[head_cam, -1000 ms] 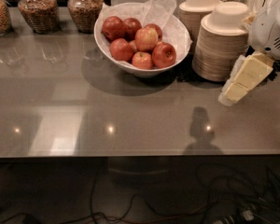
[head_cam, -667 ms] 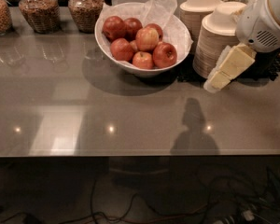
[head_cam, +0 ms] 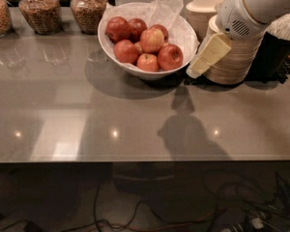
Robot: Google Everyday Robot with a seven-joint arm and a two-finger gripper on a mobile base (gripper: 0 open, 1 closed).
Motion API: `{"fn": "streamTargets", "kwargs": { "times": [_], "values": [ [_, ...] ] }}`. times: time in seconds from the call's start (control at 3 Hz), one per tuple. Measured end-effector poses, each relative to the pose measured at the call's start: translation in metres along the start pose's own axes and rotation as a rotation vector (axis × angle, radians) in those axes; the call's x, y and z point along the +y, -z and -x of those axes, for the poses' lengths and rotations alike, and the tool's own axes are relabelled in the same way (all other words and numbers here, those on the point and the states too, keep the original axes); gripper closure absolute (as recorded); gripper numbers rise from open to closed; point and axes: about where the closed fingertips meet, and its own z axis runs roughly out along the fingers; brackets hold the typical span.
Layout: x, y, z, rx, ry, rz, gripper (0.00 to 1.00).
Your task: Pick apple from white bowl
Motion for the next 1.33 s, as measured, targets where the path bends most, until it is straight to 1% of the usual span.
{"fn": "streamTargets", "kwargs": {
  "times": [0.33,0.67,1.0,1.33],
  "values": [
    [-0.015,-0.023,0.019,-0.024,0.002,-0.002,0.00],
    [-0.031,-0.041,0.033,-0.057,-0.005,-0.017,0.00],
    [-0.043,-0.057,0.046,-0.096,-0.015,-0.018,0.00],
    [-0.043,-0.057,0.046,-0.096,-0.015,-0.018,0.00]
  ]
}}
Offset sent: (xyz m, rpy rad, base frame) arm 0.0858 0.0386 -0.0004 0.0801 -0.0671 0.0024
